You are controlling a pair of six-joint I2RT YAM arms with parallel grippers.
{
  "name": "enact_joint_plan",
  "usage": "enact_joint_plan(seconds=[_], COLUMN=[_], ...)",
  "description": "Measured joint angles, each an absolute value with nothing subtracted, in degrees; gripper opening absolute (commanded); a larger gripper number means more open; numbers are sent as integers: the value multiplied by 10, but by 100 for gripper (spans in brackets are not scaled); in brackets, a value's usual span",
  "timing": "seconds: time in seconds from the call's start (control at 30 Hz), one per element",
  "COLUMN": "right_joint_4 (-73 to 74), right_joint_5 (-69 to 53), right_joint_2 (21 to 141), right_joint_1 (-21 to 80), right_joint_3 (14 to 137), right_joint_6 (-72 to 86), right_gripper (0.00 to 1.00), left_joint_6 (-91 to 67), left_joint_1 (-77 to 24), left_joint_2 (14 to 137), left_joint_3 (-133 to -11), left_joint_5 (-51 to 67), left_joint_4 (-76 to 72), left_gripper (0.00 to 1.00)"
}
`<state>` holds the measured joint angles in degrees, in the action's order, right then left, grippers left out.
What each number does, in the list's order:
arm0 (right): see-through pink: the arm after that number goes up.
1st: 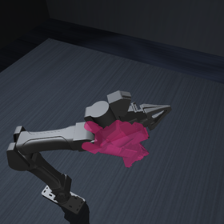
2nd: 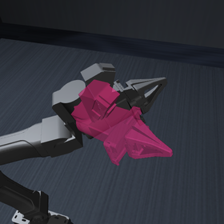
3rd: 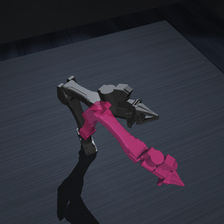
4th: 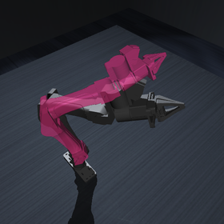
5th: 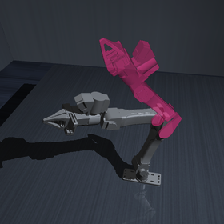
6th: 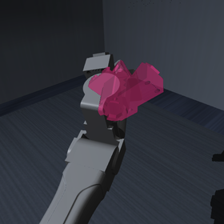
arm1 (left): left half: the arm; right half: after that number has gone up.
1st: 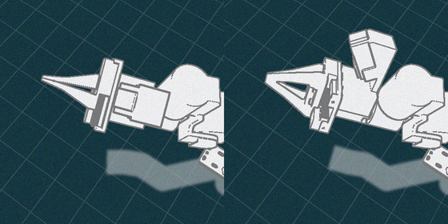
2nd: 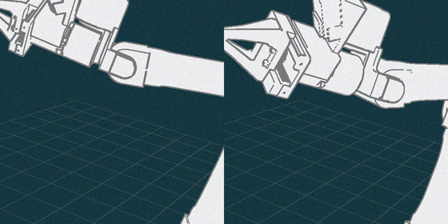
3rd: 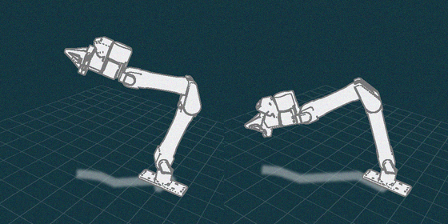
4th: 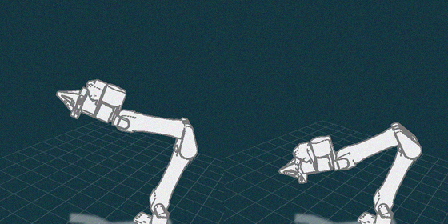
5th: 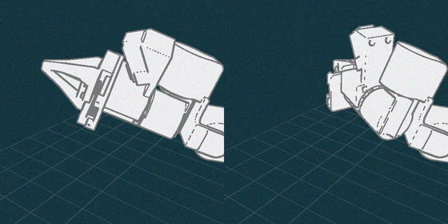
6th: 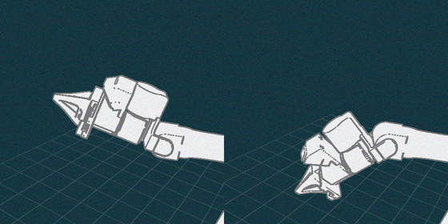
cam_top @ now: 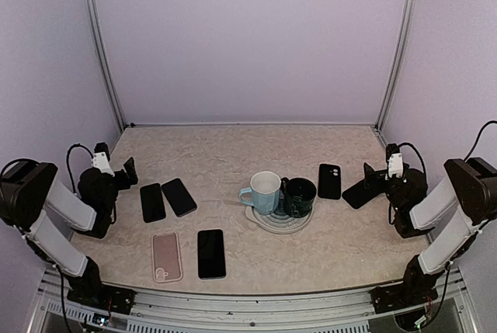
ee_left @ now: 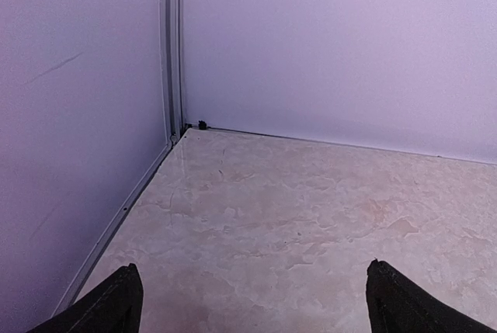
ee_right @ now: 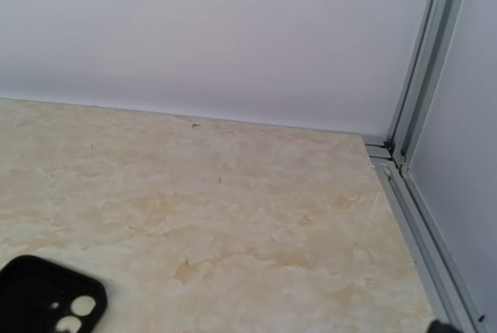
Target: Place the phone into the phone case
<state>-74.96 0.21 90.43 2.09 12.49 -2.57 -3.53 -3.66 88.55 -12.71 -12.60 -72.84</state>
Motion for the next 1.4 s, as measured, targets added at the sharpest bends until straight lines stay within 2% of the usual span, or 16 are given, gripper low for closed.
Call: enact_joint_plan(seconds=[0.33,0.47,0.63,0.73,0.83,1.03,1.17,1.3,1.4], right_joint_4=[-724,-596,-404,-272,-163,29,145,228,266], right_joint_5=[16,52,63,32,5,74,152,160,137], right_joint_2=[895,786,658,630,623,711,833,974,1043], right_joint_1=[20,17,16,15,40,291,491,619,669], right_joint_3=[135,181,326,438,528,694,774,866,899], right_joint_6=[-20,-12,29,69,95,129,174,210,227], right_gripper=[99,99,88,99,99,99,99,99,99], left_joint_6=[-39,-77,-133,-163,-199,-330,-444,-556,-635], left_joint_1=[-31,-30,-71,-132,-197,-300,-365,-420,-436], left_joint_2=[886,844,743,694,651,554,519,522,545], left_joint_3=[-135,-176,-271,-322,-368,-379,-365,-336,-323], left_joint_5=[-127,-215,-303,-321,-323,-344,-387,-418,-417], left_joint_4=[-726,-619,-494,-413,-316,-131,-13,96,162], left_gripper=[99,99,99,99,97,89,87,86,80])
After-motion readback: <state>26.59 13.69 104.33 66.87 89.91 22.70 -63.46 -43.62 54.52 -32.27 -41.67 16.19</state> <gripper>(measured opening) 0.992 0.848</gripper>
